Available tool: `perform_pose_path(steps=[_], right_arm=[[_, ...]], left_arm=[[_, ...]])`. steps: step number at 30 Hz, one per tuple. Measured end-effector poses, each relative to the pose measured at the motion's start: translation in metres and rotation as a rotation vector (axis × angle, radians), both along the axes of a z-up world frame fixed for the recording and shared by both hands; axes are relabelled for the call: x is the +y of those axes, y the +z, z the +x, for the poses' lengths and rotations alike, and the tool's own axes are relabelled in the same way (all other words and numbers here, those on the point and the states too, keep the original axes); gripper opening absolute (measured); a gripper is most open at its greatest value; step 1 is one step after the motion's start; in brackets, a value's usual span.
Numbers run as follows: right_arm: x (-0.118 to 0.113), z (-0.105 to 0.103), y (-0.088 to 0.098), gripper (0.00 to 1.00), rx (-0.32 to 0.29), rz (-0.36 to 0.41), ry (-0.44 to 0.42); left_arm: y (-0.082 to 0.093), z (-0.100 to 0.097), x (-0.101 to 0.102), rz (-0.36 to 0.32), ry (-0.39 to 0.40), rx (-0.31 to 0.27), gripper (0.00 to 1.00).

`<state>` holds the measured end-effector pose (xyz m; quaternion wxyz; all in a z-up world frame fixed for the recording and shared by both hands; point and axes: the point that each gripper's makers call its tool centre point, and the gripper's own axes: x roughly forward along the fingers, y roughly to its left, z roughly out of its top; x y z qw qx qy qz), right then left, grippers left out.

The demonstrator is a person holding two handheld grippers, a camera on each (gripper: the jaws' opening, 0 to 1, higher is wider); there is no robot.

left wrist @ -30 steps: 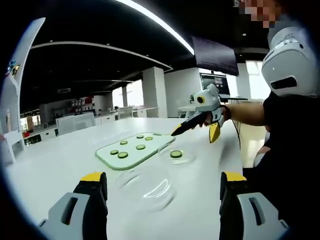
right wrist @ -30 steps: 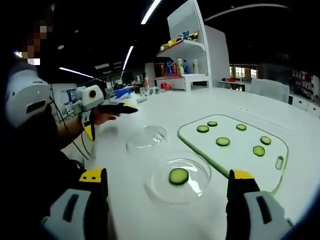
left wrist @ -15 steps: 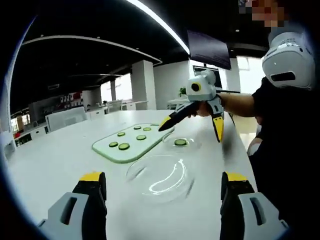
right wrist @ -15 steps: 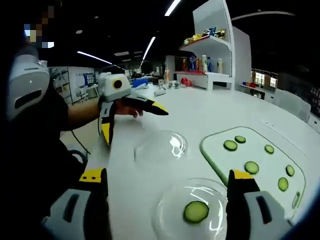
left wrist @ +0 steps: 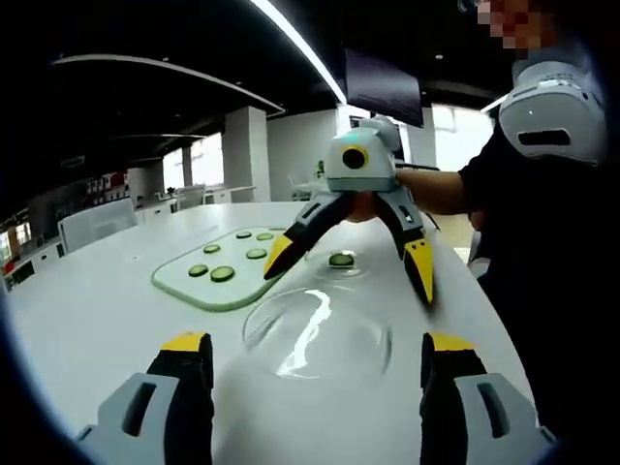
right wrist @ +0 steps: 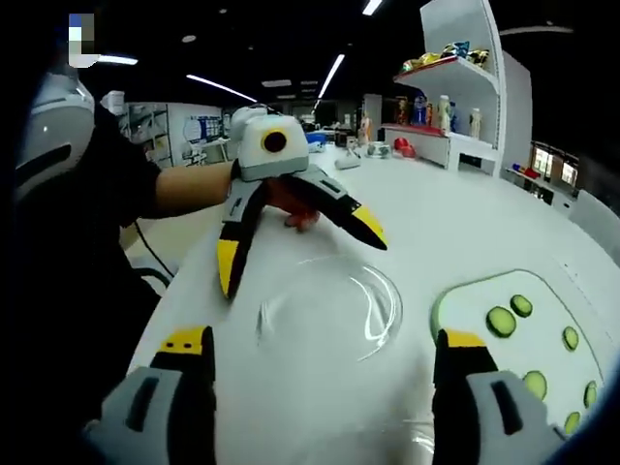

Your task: Open the petri dish lid, add cucumber slices into the petri dish, and close the lid

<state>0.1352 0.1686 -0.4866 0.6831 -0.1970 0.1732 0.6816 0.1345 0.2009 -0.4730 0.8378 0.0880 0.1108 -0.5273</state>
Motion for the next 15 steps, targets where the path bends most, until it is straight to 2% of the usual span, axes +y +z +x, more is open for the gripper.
perform_pose_path(steps=[4, 8, 11, 15], right_arm=[[0.003, 0.002, -0.002, 0.84, 0.01, -0.004, 0.017], [0.005, 0.003, -0.003, 0.79, 0.008, -0.011, 0.033], [0.006, 0.003, -0.004, 0.73, 0.004, -0.02, 0.045], [0.007, 0.003, -0.009, 0.73, 0.013, -0.031, 0.055]], left_arm=[[-0.002, 0.002, -0.002, -0.013, -0.019, 0.009, 0.81], [-0.01, 0.003, -0.005, 0.008, -0.034, 0.026, 0.74], [-0.011, 0.004, -0.007, 0.007, -0.039, 0.029, 0.74], [-0.013, 0.006, -0.004, 0.015, -0.04, 0.038, 0.74]])
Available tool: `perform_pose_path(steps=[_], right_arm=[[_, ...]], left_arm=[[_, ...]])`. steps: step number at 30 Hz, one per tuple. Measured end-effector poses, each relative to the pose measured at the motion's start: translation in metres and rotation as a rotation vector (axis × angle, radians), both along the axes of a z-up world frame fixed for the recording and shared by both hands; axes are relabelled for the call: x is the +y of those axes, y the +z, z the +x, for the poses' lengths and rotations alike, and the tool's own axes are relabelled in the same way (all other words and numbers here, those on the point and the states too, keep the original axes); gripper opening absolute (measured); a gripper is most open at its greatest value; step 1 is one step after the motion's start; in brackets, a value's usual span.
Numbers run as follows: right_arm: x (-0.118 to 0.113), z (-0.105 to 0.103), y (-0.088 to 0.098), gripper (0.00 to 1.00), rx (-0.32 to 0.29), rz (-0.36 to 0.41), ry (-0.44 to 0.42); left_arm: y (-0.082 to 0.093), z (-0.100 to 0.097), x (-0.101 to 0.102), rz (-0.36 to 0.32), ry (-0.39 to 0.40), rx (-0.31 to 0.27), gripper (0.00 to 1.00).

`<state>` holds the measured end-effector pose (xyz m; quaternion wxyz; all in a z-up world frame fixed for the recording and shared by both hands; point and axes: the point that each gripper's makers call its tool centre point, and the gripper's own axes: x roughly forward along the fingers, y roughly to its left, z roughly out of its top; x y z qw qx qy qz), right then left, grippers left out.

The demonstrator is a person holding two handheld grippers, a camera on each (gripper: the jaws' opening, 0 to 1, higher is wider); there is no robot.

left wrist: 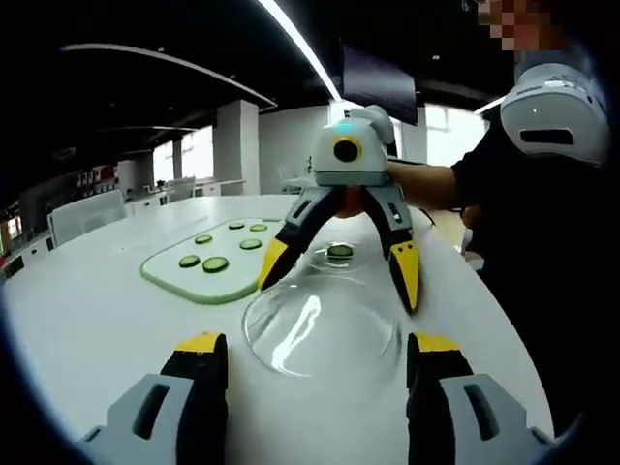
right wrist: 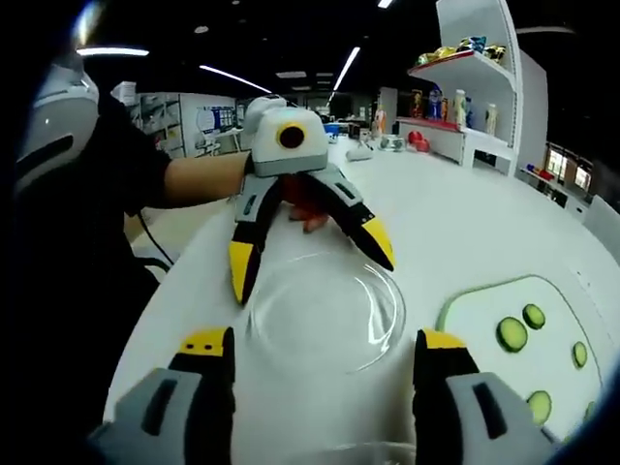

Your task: Open the petri dish lid, add cucumber slices into the petri dish, and close the lid

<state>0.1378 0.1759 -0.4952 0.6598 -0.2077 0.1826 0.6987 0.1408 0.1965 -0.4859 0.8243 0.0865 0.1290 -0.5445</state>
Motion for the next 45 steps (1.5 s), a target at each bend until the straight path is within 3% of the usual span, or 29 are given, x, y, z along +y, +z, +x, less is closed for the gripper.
perform_pose_path(steps=[4, 10, 17, 32, 45], right_arm=[[-0.001, 0.003, -0.004, 0.7, 0.003, -0.006, 0.001], [-0.001, 0.007, -0.002, 0.66, -0.007, 0.004, 0.011], [-0.001, 0.006, -0.002, 0.59, -0.019, 0.008, 0.03], [0.003, 0.007, 0.001, 0.57, -0.026, 0.024, 0.038], [-0.006, 0.004, 0.018, 0.57, -0.031, 0.046, 0.023]], left_arm=[[0.003, -0.002, -0.002, -0.012, 0.001, 0.003, 0.67], [-0.003, -0.003, -0.003, 0.025, -0.01, -0.01, 0.67], [-0.002, -0.005, -0.003, 0.018, -0.017, -0.004, 0.62], [-0.001, -0.008, -0.003, 0.019, -0.011, 0.0, 0.62], [0.02, -0.007, -0.013, -0.007, -0.021, -0.027, 0.62]])
